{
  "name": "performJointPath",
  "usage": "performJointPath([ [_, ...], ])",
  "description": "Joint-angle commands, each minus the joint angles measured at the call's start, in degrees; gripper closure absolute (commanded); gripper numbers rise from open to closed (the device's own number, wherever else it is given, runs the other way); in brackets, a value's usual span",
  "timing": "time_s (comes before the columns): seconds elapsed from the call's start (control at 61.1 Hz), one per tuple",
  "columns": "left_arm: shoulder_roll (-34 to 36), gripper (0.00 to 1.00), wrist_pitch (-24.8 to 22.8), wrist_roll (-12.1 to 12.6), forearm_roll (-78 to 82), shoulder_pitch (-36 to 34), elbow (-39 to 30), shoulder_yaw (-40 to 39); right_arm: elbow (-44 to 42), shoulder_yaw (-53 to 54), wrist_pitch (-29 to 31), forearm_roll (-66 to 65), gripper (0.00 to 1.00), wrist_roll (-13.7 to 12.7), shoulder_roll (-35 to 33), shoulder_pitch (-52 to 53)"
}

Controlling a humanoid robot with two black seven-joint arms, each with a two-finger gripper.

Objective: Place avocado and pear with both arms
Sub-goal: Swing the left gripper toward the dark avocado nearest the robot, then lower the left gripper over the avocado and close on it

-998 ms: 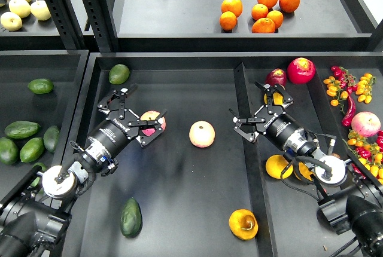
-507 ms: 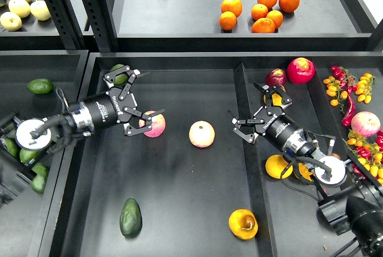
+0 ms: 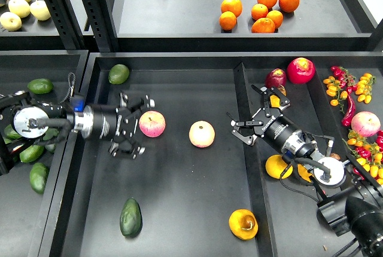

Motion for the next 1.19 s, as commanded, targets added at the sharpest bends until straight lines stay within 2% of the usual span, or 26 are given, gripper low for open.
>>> performJointPath([
  [0.0, 0.0, 0.01, 0.0, 0.0, 6.3, 0.2, -0.2, 3.1, 0.0, 0.0, 0.0, 0.0, 0.0, 0.0, 0.0, 0.0],
  [0.196, -0.8, 0.01, 0.0, 0.0, 13.1, 0.7, 0.6, 6.9, -0.1, 0.0, 0.0, 0.0, 0.0, 0.0, 0.0, 0.0],
  [0.573, -3.2, 0.01, 0.0, 0.0, 27.6, 5.8, 4.3, 7.2, -0.1, 0.1, 0.0, 0.0, 0.0, 0.1, 0.0, -0.7],
  [1.178, -9.2, 0.01, 0.0, 0.0, 34.1, 8.3, 9.9, 7.4, 0.3, 0.1, 0.0, 0.0, 0.0, 0.1, 0.0, -1.5],
])
